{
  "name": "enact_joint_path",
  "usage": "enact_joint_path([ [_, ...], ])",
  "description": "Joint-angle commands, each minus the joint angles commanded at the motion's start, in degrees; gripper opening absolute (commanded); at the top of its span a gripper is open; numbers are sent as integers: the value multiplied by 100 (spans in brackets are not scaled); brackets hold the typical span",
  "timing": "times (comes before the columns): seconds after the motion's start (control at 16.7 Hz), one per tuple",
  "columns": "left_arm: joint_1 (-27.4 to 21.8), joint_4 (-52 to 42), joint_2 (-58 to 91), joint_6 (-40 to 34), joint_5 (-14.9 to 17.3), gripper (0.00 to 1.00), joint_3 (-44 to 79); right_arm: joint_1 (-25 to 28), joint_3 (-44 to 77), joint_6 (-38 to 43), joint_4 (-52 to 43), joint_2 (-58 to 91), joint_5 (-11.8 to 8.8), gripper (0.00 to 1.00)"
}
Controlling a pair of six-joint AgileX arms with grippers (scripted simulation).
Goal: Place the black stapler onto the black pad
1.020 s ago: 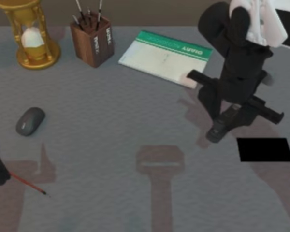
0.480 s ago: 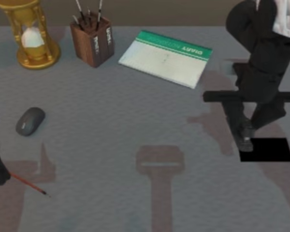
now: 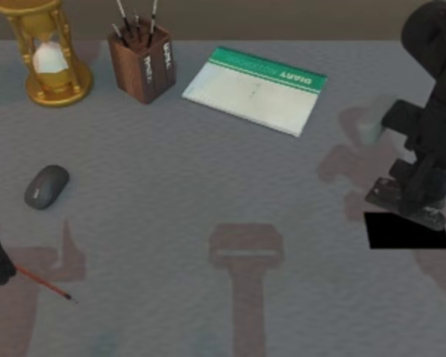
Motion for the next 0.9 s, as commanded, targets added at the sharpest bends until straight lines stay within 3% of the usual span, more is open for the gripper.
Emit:
enact_joint_path([
  [0.24, 0, 0, 0, 0, 0, 100, 0, -333, -180, -2311, 306, -260, 127, 0],
  [0.42, 0, 0, 0, 0, 0, 100, 0, -528, -289, -3476, 600, -478, 245, 0],
  [0.6, 0, 0, 0, 0, 0, 100, 0, -643, -347, -4095, 801, -618, 324, 0],
  [0.9, 0, 0, 0, 0, 0, 100, 0, -663, -356, -4200, 836, -641, 337, 0],
])
